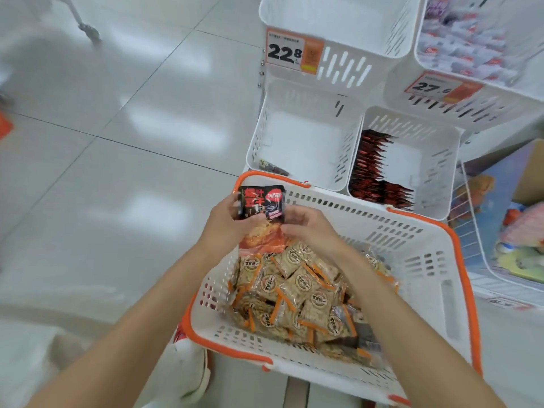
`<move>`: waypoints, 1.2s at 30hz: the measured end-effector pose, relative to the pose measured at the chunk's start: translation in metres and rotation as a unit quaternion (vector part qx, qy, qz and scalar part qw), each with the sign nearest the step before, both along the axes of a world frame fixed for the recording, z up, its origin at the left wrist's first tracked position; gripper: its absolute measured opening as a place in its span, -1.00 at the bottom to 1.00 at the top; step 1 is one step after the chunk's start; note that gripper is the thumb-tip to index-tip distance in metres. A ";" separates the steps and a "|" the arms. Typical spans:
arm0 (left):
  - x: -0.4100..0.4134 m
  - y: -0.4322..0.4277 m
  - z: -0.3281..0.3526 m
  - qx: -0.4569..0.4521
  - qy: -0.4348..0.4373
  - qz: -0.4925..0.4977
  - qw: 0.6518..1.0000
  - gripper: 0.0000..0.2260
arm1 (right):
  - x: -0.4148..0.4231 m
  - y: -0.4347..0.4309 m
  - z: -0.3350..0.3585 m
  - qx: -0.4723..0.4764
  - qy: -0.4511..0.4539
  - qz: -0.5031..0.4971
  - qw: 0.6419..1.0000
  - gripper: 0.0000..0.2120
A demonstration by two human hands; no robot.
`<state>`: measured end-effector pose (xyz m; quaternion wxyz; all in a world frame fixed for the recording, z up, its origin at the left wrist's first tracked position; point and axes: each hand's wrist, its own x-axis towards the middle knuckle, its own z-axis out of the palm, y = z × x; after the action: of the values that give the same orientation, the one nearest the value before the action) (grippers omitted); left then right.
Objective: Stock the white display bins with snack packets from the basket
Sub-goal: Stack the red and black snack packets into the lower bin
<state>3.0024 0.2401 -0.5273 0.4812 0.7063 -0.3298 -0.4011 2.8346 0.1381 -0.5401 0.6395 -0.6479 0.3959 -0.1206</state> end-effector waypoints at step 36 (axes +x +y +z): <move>-0.114 -0.123 0.036 -0.013 0.010 -0.261 0.965 -0.62 | -0.120 -0.049 0.046 -0.166 0.000 -0.143 0.976 -0.27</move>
<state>2.8885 0.1175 -0.4913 0.3724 0.5857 -0.5028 -0.5152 2.7150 0.0895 -0.4938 0.4994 -0.6816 0.4590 -0.2745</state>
